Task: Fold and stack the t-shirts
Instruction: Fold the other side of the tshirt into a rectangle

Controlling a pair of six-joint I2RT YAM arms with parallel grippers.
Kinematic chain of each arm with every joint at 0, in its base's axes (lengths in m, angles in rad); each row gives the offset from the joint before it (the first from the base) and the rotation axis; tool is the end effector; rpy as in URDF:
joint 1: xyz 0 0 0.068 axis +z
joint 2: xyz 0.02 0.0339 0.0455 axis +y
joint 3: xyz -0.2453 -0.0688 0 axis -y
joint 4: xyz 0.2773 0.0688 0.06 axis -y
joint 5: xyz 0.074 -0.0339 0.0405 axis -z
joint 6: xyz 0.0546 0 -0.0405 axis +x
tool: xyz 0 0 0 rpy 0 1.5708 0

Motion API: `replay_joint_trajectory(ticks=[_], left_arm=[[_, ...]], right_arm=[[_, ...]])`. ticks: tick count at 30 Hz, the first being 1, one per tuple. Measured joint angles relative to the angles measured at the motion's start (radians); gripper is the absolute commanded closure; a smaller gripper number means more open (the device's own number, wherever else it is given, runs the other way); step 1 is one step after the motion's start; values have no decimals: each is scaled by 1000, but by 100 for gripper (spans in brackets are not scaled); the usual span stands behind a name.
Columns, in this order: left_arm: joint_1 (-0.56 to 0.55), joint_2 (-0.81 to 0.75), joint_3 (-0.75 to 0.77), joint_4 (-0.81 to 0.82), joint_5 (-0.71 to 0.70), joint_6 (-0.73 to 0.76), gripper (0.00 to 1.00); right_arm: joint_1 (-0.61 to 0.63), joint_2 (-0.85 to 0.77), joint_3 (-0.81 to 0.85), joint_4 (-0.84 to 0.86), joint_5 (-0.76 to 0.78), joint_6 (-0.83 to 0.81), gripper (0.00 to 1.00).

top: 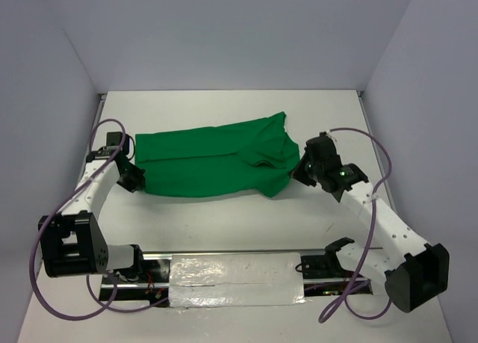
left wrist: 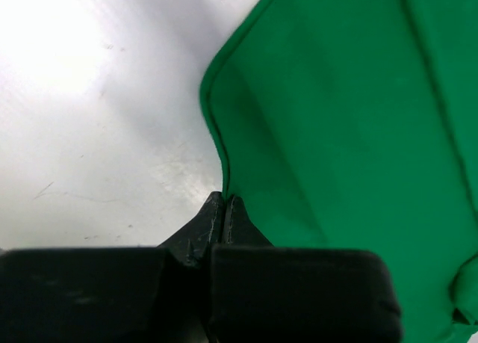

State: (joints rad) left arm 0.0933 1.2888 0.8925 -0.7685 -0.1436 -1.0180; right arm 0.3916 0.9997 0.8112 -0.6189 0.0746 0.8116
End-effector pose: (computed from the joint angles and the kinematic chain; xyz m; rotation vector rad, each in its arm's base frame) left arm 0.2793 0.0340 0.1798 -1.4660 2.2849 -0.0745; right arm 0.2417 0.0954 0.2340 0.5421 2.3688 0.4772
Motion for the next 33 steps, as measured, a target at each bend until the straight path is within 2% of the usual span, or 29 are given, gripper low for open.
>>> replay_joint_trajectory(ticks=[7, 16, 33], left_arm=[[0, 118, 106, -3, -3, 2, 100], [10, 197, 181, -6, 1, -2, 100], [63, 364, 285, 13, 19, -4, 100]], right_arm=[[-19, 180, 184, 31, 35, -49, 100], [-56, 379, 344, 69, 42, -82, 100], [-98, 648, 550, 89, 42, -119, 100]])
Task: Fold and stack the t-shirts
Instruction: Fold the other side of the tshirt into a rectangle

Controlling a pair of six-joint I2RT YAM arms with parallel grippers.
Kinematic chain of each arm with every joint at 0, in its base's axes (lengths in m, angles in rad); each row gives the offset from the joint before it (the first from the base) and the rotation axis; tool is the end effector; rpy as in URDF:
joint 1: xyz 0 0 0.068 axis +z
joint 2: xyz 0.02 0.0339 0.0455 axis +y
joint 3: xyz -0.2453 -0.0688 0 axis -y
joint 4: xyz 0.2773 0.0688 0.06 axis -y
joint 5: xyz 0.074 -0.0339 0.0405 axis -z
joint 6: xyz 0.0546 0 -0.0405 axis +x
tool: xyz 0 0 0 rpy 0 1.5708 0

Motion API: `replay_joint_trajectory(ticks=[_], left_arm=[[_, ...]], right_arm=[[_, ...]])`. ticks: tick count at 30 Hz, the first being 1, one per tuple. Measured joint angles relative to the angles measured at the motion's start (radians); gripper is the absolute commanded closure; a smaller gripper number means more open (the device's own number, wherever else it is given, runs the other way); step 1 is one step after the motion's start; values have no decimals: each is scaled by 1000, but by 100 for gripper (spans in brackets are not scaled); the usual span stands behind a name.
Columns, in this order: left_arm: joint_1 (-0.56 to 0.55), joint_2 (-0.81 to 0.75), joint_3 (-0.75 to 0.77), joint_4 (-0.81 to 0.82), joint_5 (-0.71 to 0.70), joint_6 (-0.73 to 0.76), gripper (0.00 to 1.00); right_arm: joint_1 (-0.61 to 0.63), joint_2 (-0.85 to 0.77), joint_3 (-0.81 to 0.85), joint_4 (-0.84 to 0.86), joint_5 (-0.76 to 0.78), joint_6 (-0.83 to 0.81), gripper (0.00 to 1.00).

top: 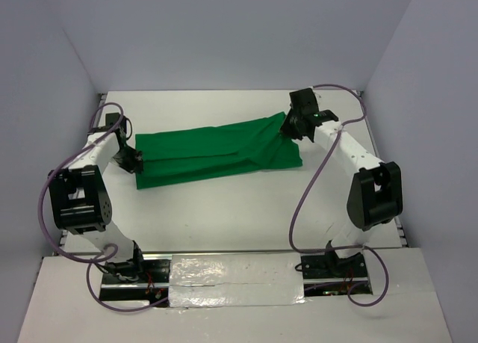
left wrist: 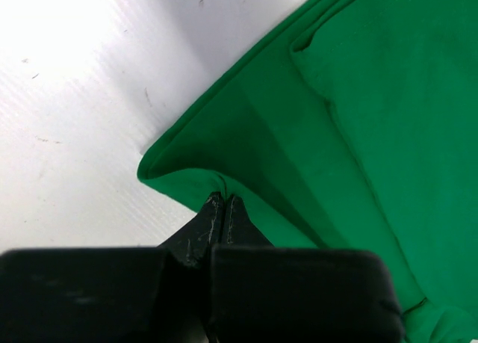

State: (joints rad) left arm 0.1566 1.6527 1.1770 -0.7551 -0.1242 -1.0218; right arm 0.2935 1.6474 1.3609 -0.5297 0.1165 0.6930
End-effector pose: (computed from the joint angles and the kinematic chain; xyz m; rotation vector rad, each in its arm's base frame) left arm 0.3514 0.0623 0.1635 -1.5702 2.2958 -0.0431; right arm 0.3939 0.1124 0.2438 0.5316 2.3457 0.3277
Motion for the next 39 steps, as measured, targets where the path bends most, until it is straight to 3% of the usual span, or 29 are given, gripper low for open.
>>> replay_joint_trajectory(ticks=[16, 17, 19, 20, 21, 22, 23, 26, 31, 35, 39], left_arm=[[22, 86, 87, 5, 7, 2, 97], [23, 95, 92, 6, 6, 2, 91], [29, 122, 108, 3, 1, 3, 64], [32, 142, 123, -4, -3, 3, 46], [38, 163, 141, -11, -8, 8, 30], [47, 189, 170, -23, -11, 8, 5], [55, 214, 199, -35, -11, 17, 2], [71, 270, 290, -70, -16, 30, 1], [57, 218, 318, -92, -51, 55, 1], [9, 89, 303, -89, -100, 77, 1], [-72, -60, 247, -55, -113, 115, 1]], right_arm=[[-43, 171, 140, -7, -16, -22, 100], [-45, 187, 159, -10, -23, -22, 91], [-47, 238, 215, -16, -34, -20, 77], [-48, 280, 269, -26, -48, -20, 53], [-48, 319, 318, -30, -57, -18, 46], [-50, 370, 393, -52, -68, -26, 41], [-51, 417, 458, -57, -78, -29, 29], [-51, 473, 536, -71, -93, -37, 14], [-50, 334, 297, -35, -116, -37, 24], [-38, 219, 117, -13, -156, -32, 23], [-9, 208, 77, 29, -204, -32, 23]])
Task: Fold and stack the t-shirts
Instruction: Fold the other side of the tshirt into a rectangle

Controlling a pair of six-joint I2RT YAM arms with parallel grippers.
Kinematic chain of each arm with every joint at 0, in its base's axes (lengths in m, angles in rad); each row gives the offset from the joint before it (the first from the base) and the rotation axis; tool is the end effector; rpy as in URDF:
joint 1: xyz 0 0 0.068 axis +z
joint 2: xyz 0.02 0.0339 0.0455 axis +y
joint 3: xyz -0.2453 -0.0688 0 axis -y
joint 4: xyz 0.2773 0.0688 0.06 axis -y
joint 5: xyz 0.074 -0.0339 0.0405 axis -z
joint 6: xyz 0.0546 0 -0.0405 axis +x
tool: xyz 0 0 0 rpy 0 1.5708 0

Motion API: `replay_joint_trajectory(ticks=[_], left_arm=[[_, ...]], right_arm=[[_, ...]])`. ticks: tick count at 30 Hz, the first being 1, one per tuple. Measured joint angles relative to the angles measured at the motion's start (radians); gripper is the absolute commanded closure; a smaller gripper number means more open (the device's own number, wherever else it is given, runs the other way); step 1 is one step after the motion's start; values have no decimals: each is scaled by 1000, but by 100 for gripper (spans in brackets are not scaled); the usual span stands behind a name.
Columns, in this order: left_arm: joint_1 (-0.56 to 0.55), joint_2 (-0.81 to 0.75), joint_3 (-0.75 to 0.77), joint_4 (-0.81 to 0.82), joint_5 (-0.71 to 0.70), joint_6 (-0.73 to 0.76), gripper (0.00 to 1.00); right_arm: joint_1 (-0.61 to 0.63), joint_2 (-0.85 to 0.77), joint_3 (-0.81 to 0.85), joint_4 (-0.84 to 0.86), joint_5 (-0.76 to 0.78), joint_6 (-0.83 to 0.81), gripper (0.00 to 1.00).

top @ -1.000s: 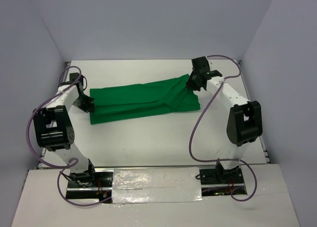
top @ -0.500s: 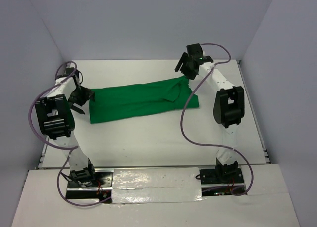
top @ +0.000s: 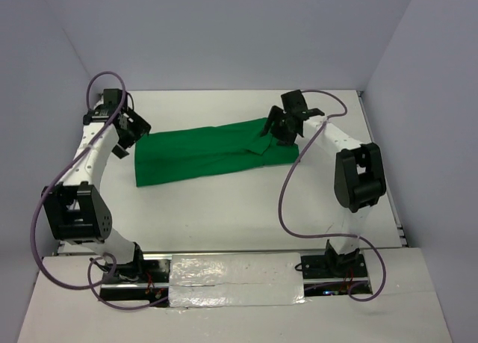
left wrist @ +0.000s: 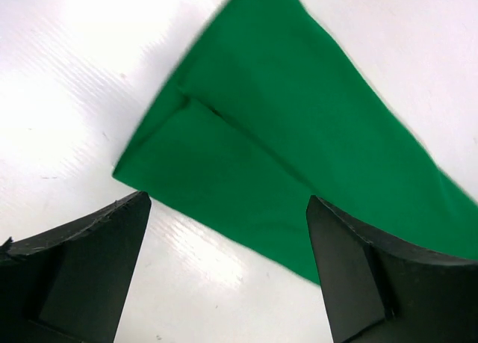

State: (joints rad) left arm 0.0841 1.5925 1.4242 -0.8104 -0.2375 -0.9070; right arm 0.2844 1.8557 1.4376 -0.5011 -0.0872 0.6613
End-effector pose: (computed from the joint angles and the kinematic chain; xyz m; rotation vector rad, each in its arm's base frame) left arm 0.3773 0.0447 0.2660 -1.2727 2.1626 -0.0317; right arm 0.4254 0.1293 0.1891 0.4418 2.5179 0.4926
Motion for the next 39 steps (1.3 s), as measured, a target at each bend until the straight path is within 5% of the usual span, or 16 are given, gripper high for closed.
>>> replay_joint_trajectory(ticks=[17, 27, 32, 39], left_arm=[[-54, -61, -143, 6, -6, 44, 1], [-54, -61, -143, 1, -24, 44, 1], [-54, -61, -143, 0, -28, 44, 1], [-54, -60, -143, -3, -29, 45, 1]], right_arm=[[23, 154, -3, 72, -98, 43, 25], [23, 225, 38, 92, -115, 67, 42], [23, 225, 38, 97, -111, 81, 59], [32, 225, 60, 89, -81, 82, 58]])
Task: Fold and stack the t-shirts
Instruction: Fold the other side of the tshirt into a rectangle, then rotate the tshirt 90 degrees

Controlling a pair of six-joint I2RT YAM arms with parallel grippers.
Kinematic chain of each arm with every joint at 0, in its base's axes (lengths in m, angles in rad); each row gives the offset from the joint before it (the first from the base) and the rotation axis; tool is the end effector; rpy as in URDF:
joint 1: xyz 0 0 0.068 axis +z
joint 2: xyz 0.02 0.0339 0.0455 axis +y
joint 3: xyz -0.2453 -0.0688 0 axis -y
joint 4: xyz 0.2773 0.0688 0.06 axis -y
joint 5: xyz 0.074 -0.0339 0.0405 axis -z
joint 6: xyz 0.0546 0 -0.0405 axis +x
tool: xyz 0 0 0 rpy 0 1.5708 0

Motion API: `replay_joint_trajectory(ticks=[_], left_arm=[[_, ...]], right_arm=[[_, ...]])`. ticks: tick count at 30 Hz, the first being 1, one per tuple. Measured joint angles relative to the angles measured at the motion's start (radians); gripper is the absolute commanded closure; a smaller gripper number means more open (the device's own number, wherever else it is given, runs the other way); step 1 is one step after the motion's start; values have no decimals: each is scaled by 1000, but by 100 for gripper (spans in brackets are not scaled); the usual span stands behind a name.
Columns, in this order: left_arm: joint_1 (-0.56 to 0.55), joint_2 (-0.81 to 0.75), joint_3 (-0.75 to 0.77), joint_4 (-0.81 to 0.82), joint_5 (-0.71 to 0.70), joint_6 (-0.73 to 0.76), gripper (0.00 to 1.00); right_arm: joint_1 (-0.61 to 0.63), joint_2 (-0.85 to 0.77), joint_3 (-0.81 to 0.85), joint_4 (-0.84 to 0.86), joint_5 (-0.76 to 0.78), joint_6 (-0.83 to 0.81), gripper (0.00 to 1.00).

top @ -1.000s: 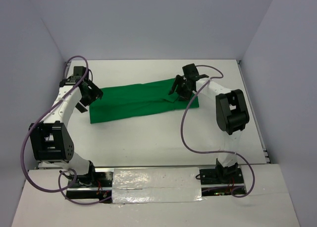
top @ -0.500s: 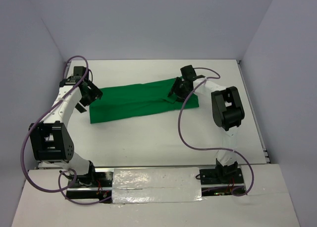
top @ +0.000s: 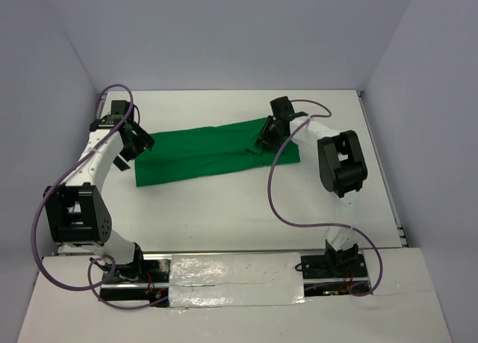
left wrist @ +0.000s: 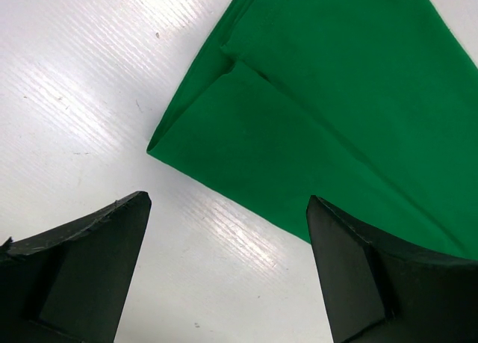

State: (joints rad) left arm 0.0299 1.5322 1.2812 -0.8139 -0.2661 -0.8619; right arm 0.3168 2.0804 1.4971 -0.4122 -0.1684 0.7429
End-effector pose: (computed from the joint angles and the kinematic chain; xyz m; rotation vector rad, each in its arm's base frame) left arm 0.3548 0.0250 0.2371 -1.1907 2.2844 0.0463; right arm 0.4473 0.1563 0.1177 0.4987 2.6203 0.5929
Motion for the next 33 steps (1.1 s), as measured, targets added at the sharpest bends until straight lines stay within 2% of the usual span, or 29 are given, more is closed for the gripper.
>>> replay_joint_trajectory(ticks=[6, 17, 21, 24, 27, 31, 33], left_arm=[[0, 3, 0, -5, 0, 1, 1], [0, 4, -1, -5, 0, 22, 1], [0, 12, -1, -2, 2, 45, 1], [-3, 43, 6, 6, -3, 59, 1], [-16, 132, 54, 1, -23, 73, 1], [-55, 293, 145, 5, -51, 93, 1], [-70, 378, 205, 4, -77, 97, 1]], right_arm=[[18, 30, 110, -12, 7, 5, 47], [73, 347, 659, -106, -51, 42, 43], [77, 341, 716, -144, -49, 37, 43], [72, 185, 538, -127, -1, 13, 43], [55, -110, 202, -88, 58, -5, 43], [-19, -535, -278, 73, 81, 14, 42], [-62, -645, -465, 129, 81, 45, 39]])
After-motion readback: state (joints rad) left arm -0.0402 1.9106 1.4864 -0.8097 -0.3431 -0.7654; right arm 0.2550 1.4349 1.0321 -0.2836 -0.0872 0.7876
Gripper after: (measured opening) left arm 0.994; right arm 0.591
